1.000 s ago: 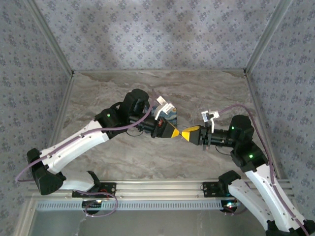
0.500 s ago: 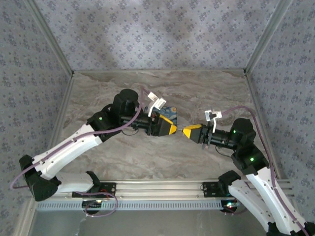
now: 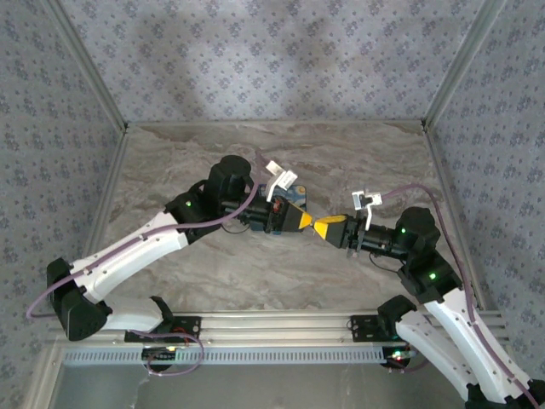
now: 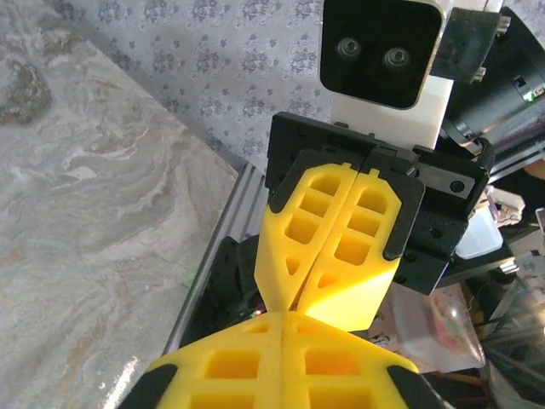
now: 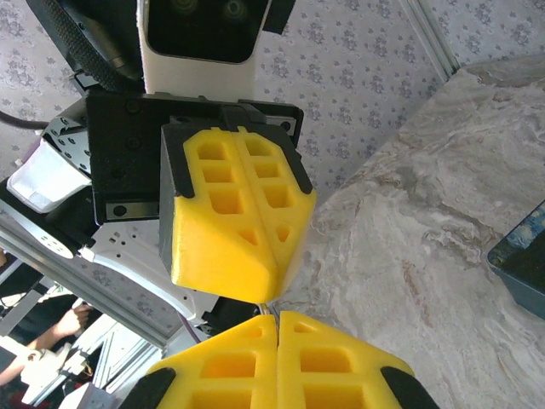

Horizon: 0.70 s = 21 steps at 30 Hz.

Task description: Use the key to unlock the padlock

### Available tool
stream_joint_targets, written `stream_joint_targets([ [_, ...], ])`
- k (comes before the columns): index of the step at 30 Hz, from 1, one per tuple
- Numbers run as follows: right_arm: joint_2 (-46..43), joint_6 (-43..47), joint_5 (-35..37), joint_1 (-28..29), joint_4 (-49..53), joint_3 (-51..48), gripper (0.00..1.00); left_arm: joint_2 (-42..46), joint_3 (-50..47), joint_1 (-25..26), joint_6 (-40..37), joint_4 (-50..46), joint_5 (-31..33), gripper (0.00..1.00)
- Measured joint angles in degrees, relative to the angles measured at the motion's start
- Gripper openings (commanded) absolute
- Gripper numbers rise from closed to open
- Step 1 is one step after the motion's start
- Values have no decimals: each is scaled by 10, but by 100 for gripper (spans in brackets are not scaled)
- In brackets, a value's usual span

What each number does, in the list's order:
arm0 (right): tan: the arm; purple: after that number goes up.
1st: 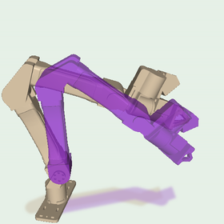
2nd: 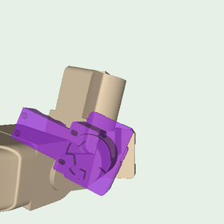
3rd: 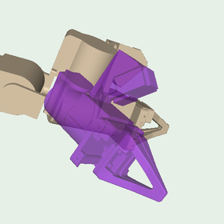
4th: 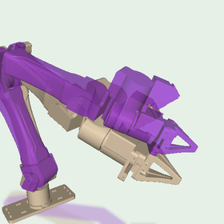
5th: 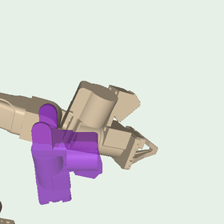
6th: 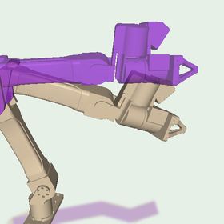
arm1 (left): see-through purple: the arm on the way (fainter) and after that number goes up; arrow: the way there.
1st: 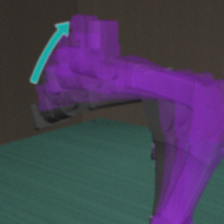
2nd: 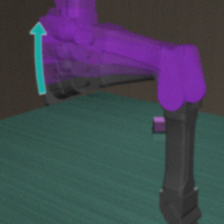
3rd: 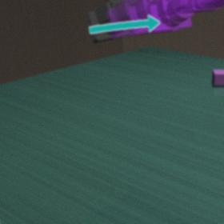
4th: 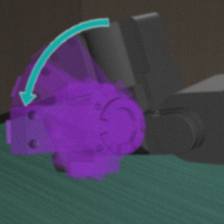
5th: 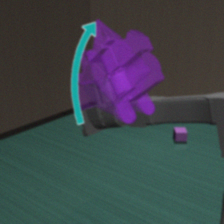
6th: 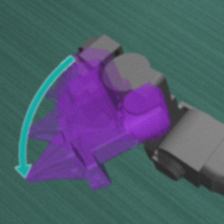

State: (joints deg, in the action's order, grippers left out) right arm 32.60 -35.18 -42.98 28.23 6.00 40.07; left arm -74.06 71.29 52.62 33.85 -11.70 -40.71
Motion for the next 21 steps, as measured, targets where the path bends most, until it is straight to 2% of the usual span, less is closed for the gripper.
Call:
stream_joint_targets([
  [8, -3, 0, 5, 4, -6, -5, 0, 0, 0, 0, -2, 3, 1, 1],
  [9, -4, 0, 6, 4, -6, -6, 0, 0, 0, 0, -2, 3, 2, 14],
  [10, -4, 0, 9, 5, -5, -6, 0, 0, 0, 0, -4, 3, 3, 21],
  [12, -5, 1, 17, 6, -2, -6, 0, 0, 0, 1, -2, 3, 14, 25],
  [14, -6, 3, 28, 6, 5, -6, 0, 5, -9, 0, -2, 8, 30, 42],
  [18, -4, 14, 60, 1, 42, -4, 0, 45, -63, -1, 5, 12, 97, 51],
  [21, 10, 27, 84, -14, 67, 8, 0, 87, -117, -1, 12, 8, 156, 52],
])
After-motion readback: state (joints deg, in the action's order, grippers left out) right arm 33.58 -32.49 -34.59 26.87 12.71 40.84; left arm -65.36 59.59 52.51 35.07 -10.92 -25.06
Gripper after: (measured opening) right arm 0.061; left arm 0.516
